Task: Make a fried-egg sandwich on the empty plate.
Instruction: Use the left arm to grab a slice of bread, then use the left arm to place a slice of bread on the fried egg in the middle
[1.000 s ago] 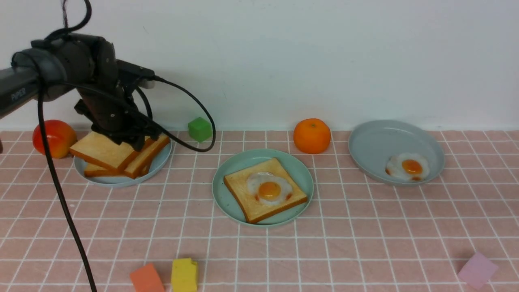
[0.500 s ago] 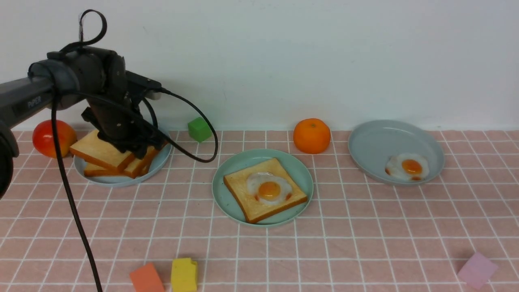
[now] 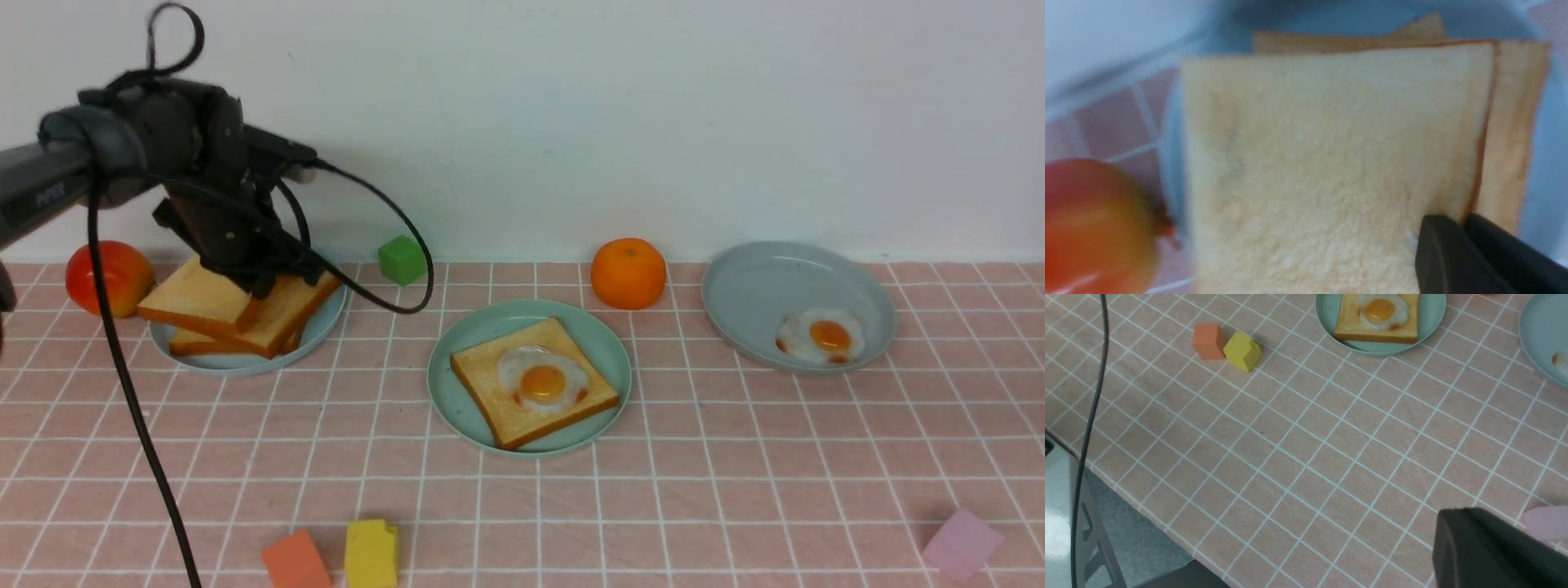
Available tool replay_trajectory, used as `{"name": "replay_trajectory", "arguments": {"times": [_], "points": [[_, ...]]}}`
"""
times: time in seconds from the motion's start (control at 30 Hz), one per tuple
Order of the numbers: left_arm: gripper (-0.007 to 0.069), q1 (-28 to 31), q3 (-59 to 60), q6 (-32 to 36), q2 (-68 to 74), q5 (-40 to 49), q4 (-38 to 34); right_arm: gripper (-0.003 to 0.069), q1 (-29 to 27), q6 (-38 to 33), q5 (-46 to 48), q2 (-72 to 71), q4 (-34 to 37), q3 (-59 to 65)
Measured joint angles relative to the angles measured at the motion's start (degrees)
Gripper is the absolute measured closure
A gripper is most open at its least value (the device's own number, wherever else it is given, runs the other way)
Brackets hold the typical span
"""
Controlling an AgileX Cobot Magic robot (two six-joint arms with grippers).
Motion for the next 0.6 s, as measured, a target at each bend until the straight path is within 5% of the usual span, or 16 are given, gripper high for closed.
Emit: {"name": "replay_trajectory", "arguments": {"times": [0.43, 0.6], "points": [[0.0617, -22.9, 1.6, 2.5, -6.6, 4.5, -3.7, 0.0627, 0.0, 0.0, 0.3, -0.4, -2.4, 0.0], [0.0617, -27.3, 1.8, 3.1, -3.0, 3.3, -3.2, 0.0627, 0.0, 0.0, 0.3, -1.5, -2.4, 0.0]]}}
